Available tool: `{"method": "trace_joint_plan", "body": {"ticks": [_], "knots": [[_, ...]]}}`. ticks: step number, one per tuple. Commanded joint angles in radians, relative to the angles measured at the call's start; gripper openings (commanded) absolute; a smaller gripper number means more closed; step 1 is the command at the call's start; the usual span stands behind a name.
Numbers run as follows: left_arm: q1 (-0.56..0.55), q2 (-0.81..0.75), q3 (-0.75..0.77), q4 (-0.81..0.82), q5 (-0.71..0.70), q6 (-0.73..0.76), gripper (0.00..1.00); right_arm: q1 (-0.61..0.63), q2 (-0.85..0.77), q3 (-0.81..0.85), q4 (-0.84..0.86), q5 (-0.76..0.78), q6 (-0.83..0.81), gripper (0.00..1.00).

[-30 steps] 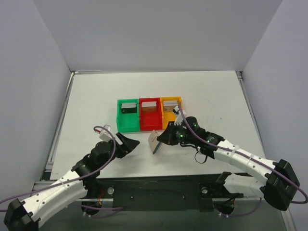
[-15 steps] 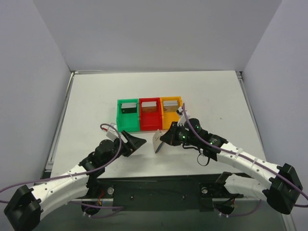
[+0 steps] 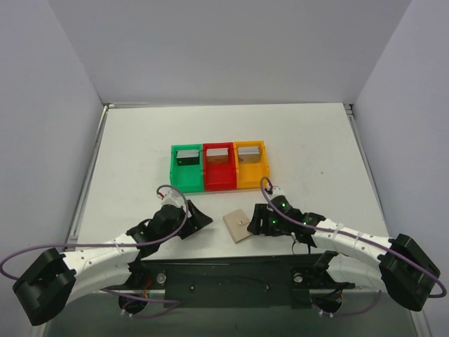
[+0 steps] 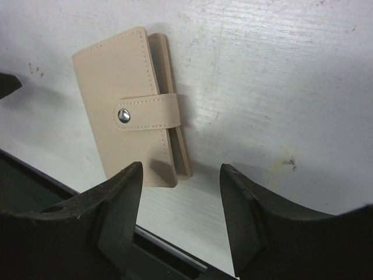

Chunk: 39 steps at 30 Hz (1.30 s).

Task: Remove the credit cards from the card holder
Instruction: Place the card holder at the center of the board, then pick up the card holder from the center of the board.

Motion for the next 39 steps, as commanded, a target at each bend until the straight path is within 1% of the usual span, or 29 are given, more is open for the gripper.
{"method": "trace_joint_plan", "body": {"ticks": [1,4,5,8,11,14,17,21,24,27,30,33,34,35,36,37,38,39], "knots": [[-0.037,0.038,0.036,0.053,-0.022,0.022,0.80,0.002,-0.013,0.026,-0.024,0.066,-0.004,0.52],[-0.060,0.077,0.043,0.105,-0.025,0.017,0.80,-0.010,0.033,0.040,-0.009,0.071,-0.013,0.53],[-0.063,0.099,0.044,0.116,-0.024,0.016,0.79,-0.024,0.049,0.040,0.020,0.045,-0.013,0.52],[-0.074,0.145,0.052,0.160,-0.012,0.011,0.78,-0.035,0.128,0.037,0.066,-0.007,-0.008,0.47],[-0.080,0.186,0.061,0.175,-0.010,0.010,0.78,-0.017,0.159,0.022,0.129,-0.046,0.019,0.45],[-0.080,0.220,0.070,0.198,-0.006,0.011,0.79,-0.007,0.184,0.012,0.180,-0.079,0.044,0.40],[-0.080,0.262,0.086,0.223,0.011,0.011,0.80,0.000,0.205,0.023,0.195,-0.096,0.055,0.37],[-0.088,0.347,0.119,0.248,0.039,0.007,0.79,0.026,0.236,0.023,0.221,-0.107,0.082,0.36],[-0.106,0.422,0.147,0.254,0.047,0.003,0.77,0.054,0.244,0.014,0.234,-0.101,0.107,0.35],[-0.112,0.470,0.144,0.284,0.059,-0.013,0.72,0.066,0.244,0.003,0.240,-0.098,0.119,0.35],[-0.112,0.484,0.138,0.297,0.053,-0.023,0.66,0.068,0.245,-0.004,0.244,-0.099,0.122,0.35],[-0.112,0.481,0.141,0.289,0.045,-0.021,0.59,0.066,0.244,-0.014,0.255,-0.102,0.130,0.41],[-0.112,0.479,0.141,0.283,0.037,-0.018,0.57,0.068,0.242,-0.015,0.255,-0.102,0.130,0.41],[-0.112,0.475,0.141,0.281,0.037,-0.017,0.54,0.066,0.245,-0.014,0.258,-0.102,0.128,0.40],[-0.112,0.475,0.141,0.277,0.033,-0.017,0.52,0.068,0.245,-0.015,0.258,-0.102,0.130,0.34],[-0.112,0.472,0.141,0.275,0.033,-0.017,0.51,0.066,0.250,-0.012,0.258,-0.104,0.131,0.30],[-0.112,0.470,0.141,0.272,0.031,-0.013,0.50,0.068,0.253,-0.014,0.258,-0.104,0.131,0.24],[-0.112,0.472,0.141,0.271,0.030,-0.013,0.49,0.068,0.260,-0.009,0.257,-0.104,0.131,0.21]]}}
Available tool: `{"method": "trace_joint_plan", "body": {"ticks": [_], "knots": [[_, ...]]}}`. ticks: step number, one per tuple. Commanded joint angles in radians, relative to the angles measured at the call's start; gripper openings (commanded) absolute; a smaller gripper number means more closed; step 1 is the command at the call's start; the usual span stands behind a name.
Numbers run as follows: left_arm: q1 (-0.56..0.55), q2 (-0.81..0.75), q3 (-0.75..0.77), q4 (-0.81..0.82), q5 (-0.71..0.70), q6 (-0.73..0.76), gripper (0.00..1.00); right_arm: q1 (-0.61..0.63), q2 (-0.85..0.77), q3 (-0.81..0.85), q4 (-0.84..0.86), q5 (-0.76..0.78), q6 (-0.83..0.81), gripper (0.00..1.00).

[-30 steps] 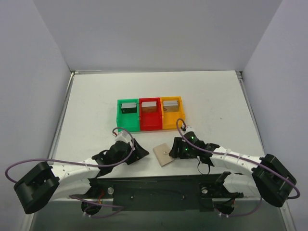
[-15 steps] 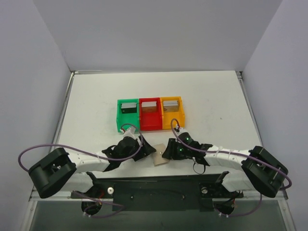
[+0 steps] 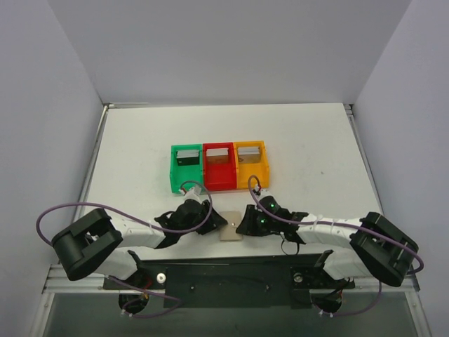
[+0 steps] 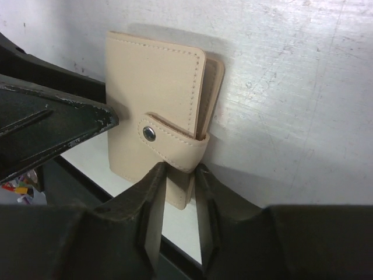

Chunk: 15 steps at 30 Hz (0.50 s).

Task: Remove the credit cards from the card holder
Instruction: Pick up the card holder from the center of the board.

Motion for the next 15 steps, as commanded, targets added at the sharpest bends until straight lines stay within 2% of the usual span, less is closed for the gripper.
{"method": "trace_joint_plan", "body": {"ticks": [1,6,9,15], "knots": [[-0.007,0.003,0.002,-0.023,-0.008,0.007,0.49,0.007,0.030,-0.015,-0.037,-0.001,0.006,0.17],[-0.007,0.000,-0.008,-0.016,-0.008,0.006,0.45,0.007,0.042,-0.021,-0.017,-0.013,0.015,0.02],[-0.007,-0.020,-0.021,-0.014,-0.015,0.007,0.46,0.007,0.022,-0.032,0.000,-0.019,0.018,0.00],[0.000,-0.189,-0.078,-0.017,-0.053,0.009,0.72,0.007,-0.103,-0.058,0.038,-0.030,0.009,0.00]]}}
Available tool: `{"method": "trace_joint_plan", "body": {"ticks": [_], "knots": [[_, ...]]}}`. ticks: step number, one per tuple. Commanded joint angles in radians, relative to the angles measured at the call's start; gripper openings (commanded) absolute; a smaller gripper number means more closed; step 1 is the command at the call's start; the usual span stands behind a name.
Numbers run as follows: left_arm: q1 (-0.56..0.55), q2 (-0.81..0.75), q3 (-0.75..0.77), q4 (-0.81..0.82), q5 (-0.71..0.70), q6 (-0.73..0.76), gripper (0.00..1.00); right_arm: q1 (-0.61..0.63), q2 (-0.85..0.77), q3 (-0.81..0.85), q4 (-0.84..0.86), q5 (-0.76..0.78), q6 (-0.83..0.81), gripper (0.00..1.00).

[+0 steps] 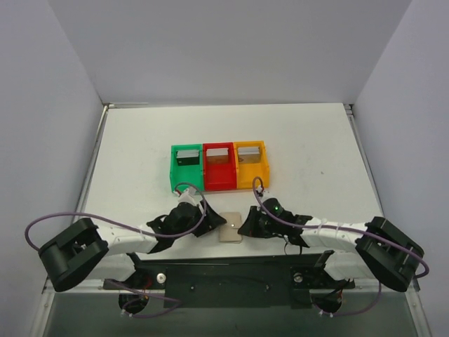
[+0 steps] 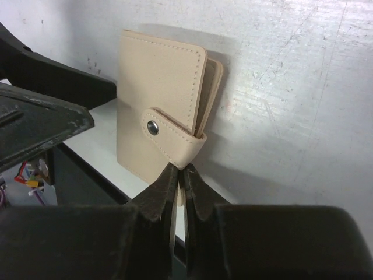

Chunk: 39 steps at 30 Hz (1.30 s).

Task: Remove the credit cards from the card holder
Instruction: Pick up the card holder from the center of the board.

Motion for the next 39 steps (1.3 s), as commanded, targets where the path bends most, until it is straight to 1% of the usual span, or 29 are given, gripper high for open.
{"method": "trace_joint_plan", "body": {"ticks": [1,2,5,12,15,16,18,21,27,28,31,33,35,36,37,38,39], "knots": [[-0.001,-0.129,-0.046,-0.009,-0.042,0.011,0.74,0.008,-0.090,-0.017,-0.018,-0.015,-0.019,0.00],[0.000,-0.158,-0.051,-0.011,-0.044,0.015,0.76,0.006,-0.109,-0.011,-0.025,-0.021,-0.019,0.00],[-0.001,-0.186,-0.063,-0.014,-0.039,0.023,0.77,0.003,-0.131,-0.003,-0.026,-0.027,-0.021,0.00],[0.000,-0.151,-0.098,0.051,-0.001,0.004,0.77,-0.006,-0.163,-0.014,0.038,-0.050,0.016,0.00],[0.000,-0.141,-0.091,0.023,-0.004,0.003,0.77,-0.021,-0.159,-0.012,0.014,-0.048,0.014,0.00],[0.000,-0.128,-0.085,0.013,-0.004,0.003,0.77,-0.027,-0.154,-0.009,-0.021,-0.039,0.002,0.00],[0.000,-0.102,-0.071,-0.001,0.001,0.009,0.77,-0.034,-0.136,-0.021,-0.031,-0.038,-0.009,0.00],[0.000,-0.052,-0.048,0.020,0.027,0.012,0.76,-0.035,-0.099,-0.035,-0.048,-0.021,-0.010,0.00],[-0.003,0.076,-0.006,0.083,0.051,0.024,0.72,-0.034,-0.033,-0.052,-0.032,-0.005,-0.001,0.00],[-0.003,0.102,0.000,0.097,0.077,0.024,0.72,-0.034,-0.028,-0.054,-0.026,-0.007,-0.001,0.00],[-0.004,0.164,0.017,0.132,0.097,0.027,0.70,-0.037,-0.004,-0.058,-0.003,-0.018,0.005,0.00],[-0.003,0.196,0.018,0.167,0.114,0.027,0.68,-0.035,0.011,-0.060,0.009,-0.027,0.008,0.00],[-0.003,0.228,0.018,0.216,0.136,0.026,0.63,-0.037,0.021,-0.063,0.026,-0.034,0.013,0.00],[-0.004,0.233,0.015,0.251,0.146,0.024,0.55,-0.040,0.022,-0.068,0.029,-0.034,0.014,0.00],[-0.003,0.241,0.012,0.265,0.149,0.024,0.51,-0.038,0.018,-0.069,0.031,-0.034,0.016,0.00],[-0.003,0.242,0.005,0.287,0.151,0.023,0.44,-0.038,0.015,-0.072,0.031,-0.034,0.018,0.00],[-0.003,0.236,0.001,0.293,0.149,0.023,0.40,-0.040,0.012,-0.072,0.029,-0.033,0.014,0.00]]}}
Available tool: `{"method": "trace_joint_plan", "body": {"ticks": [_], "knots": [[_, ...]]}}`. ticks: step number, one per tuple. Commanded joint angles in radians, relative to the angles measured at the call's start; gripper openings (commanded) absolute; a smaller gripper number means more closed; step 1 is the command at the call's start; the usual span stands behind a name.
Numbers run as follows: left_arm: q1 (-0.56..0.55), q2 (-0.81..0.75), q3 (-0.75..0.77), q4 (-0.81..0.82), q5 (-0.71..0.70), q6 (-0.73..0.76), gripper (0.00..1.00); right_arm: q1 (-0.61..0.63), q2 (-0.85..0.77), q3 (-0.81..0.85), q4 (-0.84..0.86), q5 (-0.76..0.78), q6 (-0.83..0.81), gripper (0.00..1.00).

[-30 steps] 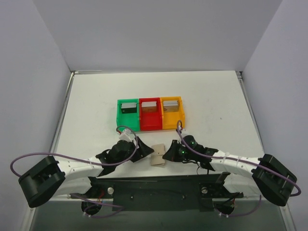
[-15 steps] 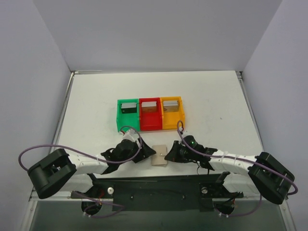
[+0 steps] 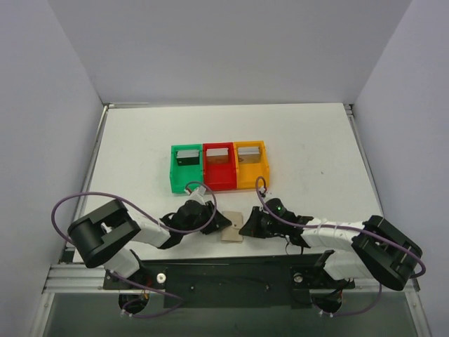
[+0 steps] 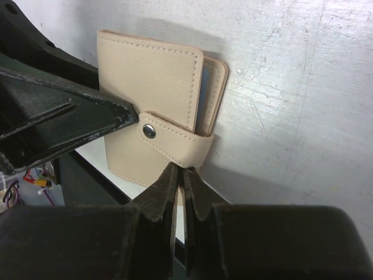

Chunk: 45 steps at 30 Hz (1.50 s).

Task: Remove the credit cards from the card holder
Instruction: Pick up the card holder from the center of the board, then open the card holder.

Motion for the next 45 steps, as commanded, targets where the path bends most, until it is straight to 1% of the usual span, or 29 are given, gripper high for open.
{"method": "trace_joint_plan", "body": {"ticks": [1,3,8,9,10,11,12,13,14,16,18,19,20,21,22,24,27,29,31,34,37,41,45], "knots": [[-0.008,0.024,-0.022,0.041,0.045,0.017,0.35,-0.005,0.012,-0.027,-0.023,0.013,-0.007,0.00],[-0.006,0.008,-0.028,0.043,0.035,0.020,0.30,-0.007,0.007,-0.026,-0.029,0.013,-0.012,0.00],[-0.006,-0.033,-0.046,0.043,0.015,0.020,0.28,-0.010,-0.001,-0.024,-0.034,0.012,-0.017,0.00],[-0.006,-0.041,-0.048,0.047,0.012,0.022,0.25,-0.010,-0.002,-0.024,-0.035,0.010,-0.020,0.00],[-0.006,-0.047,-0.059,0.060,0.006,0.023,0.17,-0.010,-0.005,-0.023,-0.036,0.010,-0.021,0.00],[-0.006,-0.055,-0.062,0.064,0.006,0.025,0.11,-0.010,-0.011,-0.023,-0.048,0.015,-0.024,0.03],[-0.006,-0.064,-0.069,0.072,0.000,0.028,0.01,-0.010,-0.018,-0.020,-0.054,0.016,-0.027,0.14],[-0.006,-0.076,-0.071,0.072,-0.001,0.029,0.00,-0.005,-0.031,-0.015,-0.078,0.028,-0.035,0.22],[-0.006,-0.087,-0.073,0.061,-0.008,0.034,0.00,-0.002,-0.044,-0.006,-0.098,0.038,-0.038,0.34],[-0.006,-0.122,-0.073,0.035,-0.015,0.043,0.00,0.016,-0.088,0.023,-0.164,0.067,-0.061,0.42],[-0.006,-0.168,-0.070,-0.009,-0.027,0.054,0.00,0.024,-0.143,0.060,-0.250,0.108,-0.095,0.46],[-0.008,-0.209,-0.066,-0.029,-0.034,0.059,0.00,0.027,-0.187,0.074,-0.316,0.136,-0.104,0.46],[-0.008,-0.234,-0.053,-0.090,-0.040,0.071,0.00,0.033,-0.211,0.111,-0.347,0.151,-0.130,0.47],[-0.008,-0.280,-0.045,-0.122,-0.040,0.077,0.00,0.038,-0.255,0.129,-0.415,0.180,-0.142,0.47],[-0.009,-0.312,-0.025,-0.200,-0.076,0.089,0.00,0.047,-0.269,0.176,-0.446,0.208,-0.168,0.46],[-0.012,-0.389,0.004,-0.299,-0.106,0.111,0.00,0.050,-0.312,0.242,-0.537,0.222,-0.202,0.46],[-0.015,-0.513,0.035,-0.415,-0.161,0.135,0.00,0.057,-0.303,0.342,-0.618,0.222,-0.225,0.44],[-0.017,-0.573,0.073,-0.512,-0.193,0.164,0.00,0.076,-0.278,0.394,-0.638,0.225,-0.230,0.42],[-0.020,-0.613,0.104,-0.575,-0.221,0.189,0.00,0.116,-0.249,0.443,-0.654,0.242,-0.233,0.43],[-0.028,-0.641,0.147,-0.638,-0.248,0.215,0.00,0.143,-0.182,0.502,-0.680,0.257,-0.228,0.44],[-0.044,-0.650,0.185,-0.710,-0.287,0.236,0.00,0.168,-0.148,0.553,-0.687,0.271,-0.218,0.46],[-0.094,-0.662,0.211,-0.742,-0.353,0.261,0.00,0.171,-0.104,0.597,-0.694,0.274,-0.191,0.46],[-0.121,-0.659,0.231,-0.761,-0.388,0.276,0.00,0.169,-0.076,0.623,-0.692,0.283,-0.170,0.46]]}}
